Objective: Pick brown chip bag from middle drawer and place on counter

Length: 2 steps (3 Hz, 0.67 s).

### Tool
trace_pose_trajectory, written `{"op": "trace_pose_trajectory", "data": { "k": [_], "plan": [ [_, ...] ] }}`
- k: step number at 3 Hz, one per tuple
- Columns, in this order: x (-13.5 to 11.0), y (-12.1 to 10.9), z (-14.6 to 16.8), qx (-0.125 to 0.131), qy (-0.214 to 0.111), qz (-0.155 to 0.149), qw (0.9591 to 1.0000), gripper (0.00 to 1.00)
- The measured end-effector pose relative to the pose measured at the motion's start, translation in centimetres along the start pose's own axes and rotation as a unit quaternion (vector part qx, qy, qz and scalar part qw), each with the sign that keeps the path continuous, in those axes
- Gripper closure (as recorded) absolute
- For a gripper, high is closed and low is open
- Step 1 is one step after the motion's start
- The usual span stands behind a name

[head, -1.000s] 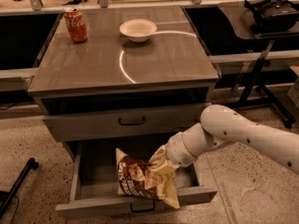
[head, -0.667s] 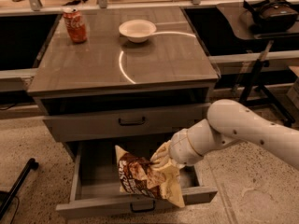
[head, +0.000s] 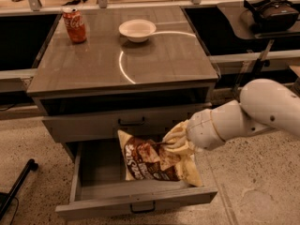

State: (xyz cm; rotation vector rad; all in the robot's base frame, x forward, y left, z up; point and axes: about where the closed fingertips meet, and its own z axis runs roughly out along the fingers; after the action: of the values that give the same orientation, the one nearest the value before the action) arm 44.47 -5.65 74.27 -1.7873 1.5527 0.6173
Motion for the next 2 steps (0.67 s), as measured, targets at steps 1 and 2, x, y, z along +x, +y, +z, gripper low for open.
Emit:
{"op": "trace_pose_trajectory", "data": {
  "k": [1,2],
  "plan": [
    [-2.27,-2.68,-4.39,0.053,0.006,-0.017,0.9984,1.00],
    [-2.27,-2.68,-4.39,0.053,0.006,-0.017,0.9984,1.00]
  ]
}}
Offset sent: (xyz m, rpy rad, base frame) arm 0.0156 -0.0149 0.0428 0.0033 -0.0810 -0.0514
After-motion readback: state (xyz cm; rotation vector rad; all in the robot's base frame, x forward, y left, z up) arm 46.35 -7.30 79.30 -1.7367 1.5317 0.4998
